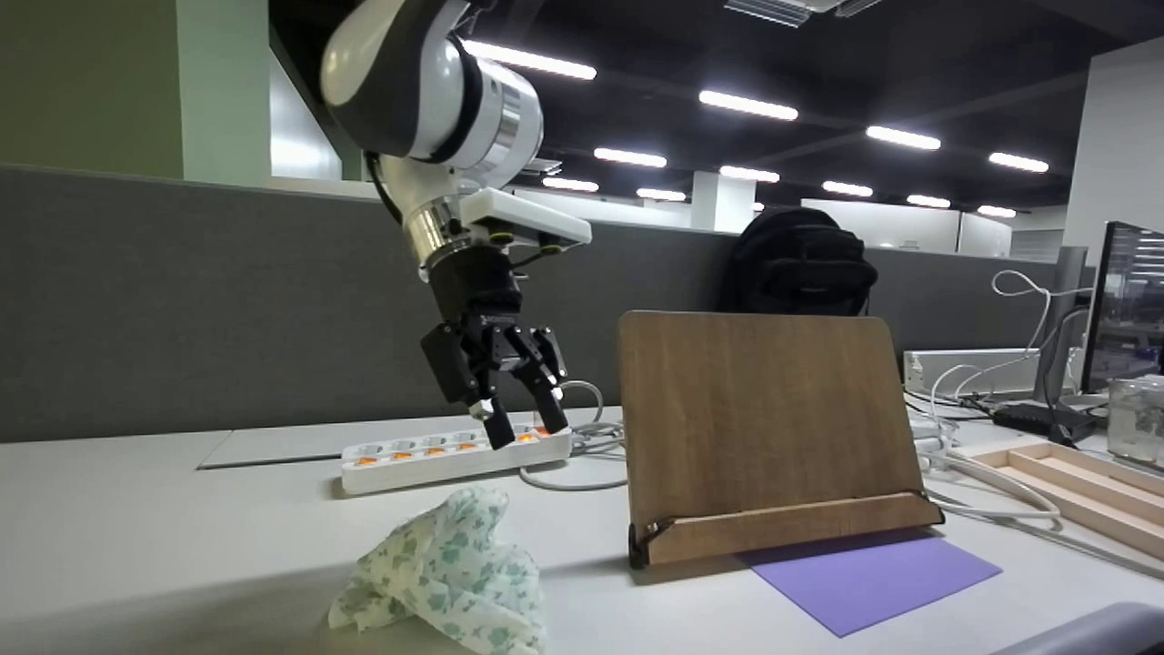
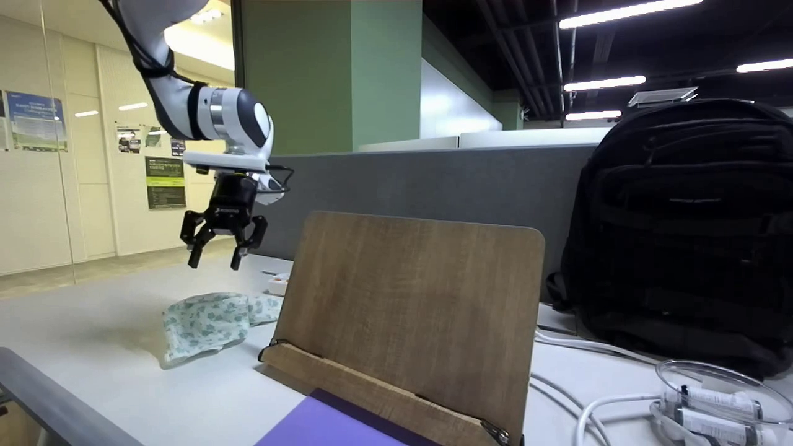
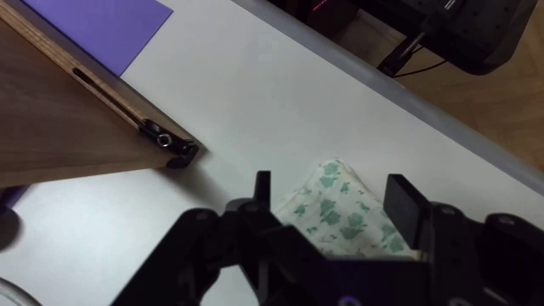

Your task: Unhang the white cloth from the wooden board

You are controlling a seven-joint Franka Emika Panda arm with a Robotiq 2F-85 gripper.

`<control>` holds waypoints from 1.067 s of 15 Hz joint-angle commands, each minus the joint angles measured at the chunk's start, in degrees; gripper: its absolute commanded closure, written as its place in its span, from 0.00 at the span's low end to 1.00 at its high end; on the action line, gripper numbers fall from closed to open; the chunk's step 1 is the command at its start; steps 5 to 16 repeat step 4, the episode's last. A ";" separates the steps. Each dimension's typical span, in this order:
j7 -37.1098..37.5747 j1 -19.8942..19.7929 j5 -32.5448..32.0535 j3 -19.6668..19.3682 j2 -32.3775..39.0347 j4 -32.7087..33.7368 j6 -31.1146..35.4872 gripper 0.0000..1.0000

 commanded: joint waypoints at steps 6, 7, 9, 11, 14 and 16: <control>2.36 -3.29 0.34 -1.21 -2.55 1.78 0.73 0.00; 2.36 -3.29 0.34 -1.21 -2.55 1.78 0.73 0.00; 2.36 -3.29 0.34 -1.21 -2.55 1.78 0.73 0.00; 2.36 -3.29 0.34 -1.21 -2.55 1.78 0.73 0.00; 2.36 -3.29 0.34 -1.21 -2.55 1.78 0.73 0.00; 2.36 -3.29 0.34 -1.21 -2.55 1.78 0.73 0.00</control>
